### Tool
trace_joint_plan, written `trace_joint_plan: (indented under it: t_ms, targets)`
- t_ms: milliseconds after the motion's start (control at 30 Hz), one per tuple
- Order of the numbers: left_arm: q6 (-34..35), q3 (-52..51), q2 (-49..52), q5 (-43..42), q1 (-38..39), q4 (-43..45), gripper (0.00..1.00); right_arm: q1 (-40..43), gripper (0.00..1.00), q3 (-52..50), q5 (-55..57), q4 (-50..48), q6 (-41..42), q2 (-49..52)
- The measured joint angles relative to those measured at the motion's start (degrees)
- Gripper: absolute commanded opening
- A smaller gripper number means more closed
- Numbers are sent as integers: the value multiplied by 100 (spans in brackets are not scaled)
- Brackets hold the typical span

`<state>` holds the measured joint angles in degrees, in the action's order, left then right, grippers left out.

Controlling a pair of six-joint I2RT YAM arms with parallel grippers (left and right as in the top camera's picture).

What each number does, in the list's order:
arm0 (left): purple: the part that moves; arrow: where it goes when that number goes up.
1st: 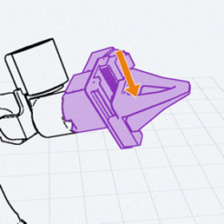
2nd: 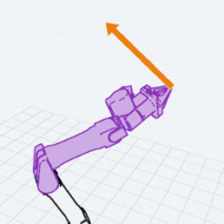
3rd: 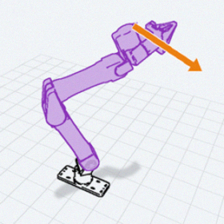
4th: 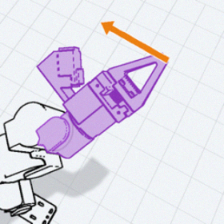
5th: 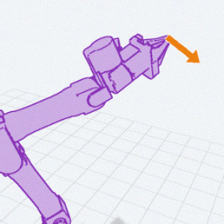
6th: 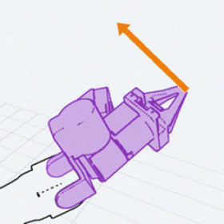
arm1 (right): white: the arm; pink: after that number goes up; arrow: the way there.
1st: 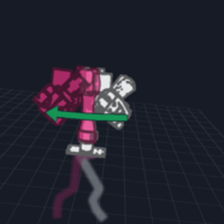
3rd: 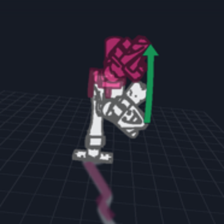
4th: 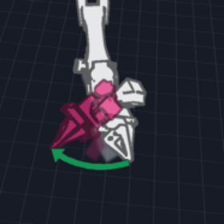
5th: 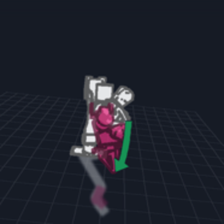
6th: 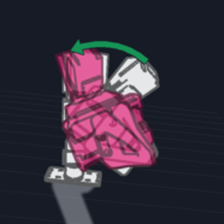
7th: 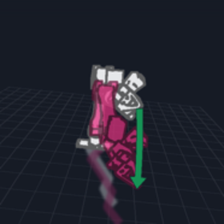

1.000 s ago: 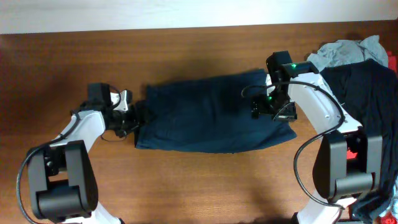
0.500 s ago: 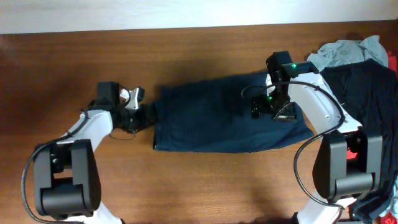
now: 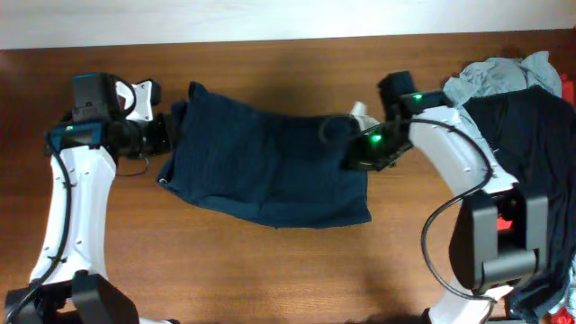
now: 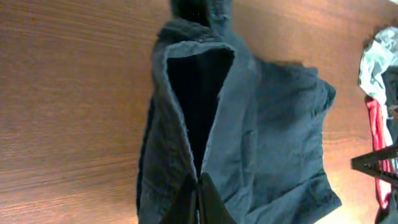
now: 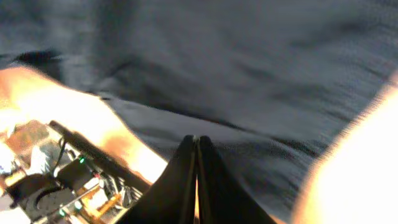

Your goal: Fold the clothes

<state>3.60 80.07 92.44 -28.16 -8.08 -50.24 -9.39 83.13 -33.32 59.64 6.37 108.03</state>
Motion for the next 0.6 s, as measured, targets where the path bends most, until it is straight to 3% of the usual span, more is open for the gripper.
trace_joint_plan:
  t_ms: [133, 300, 600]
  targets:
    - [-15, 20, 2, -116, 197, -22, 1, -691, 4, 0, -208, -428, 153, 0]
    - [109, 297, 2, -208, 485, -57, 1, -1443, 4, -2, 72, -1156, 1064, 136]
    - [535, 1248, 2, -282, 935, -83, 1, -2087, 4, -46, -264, -2898, 2100, 1517]
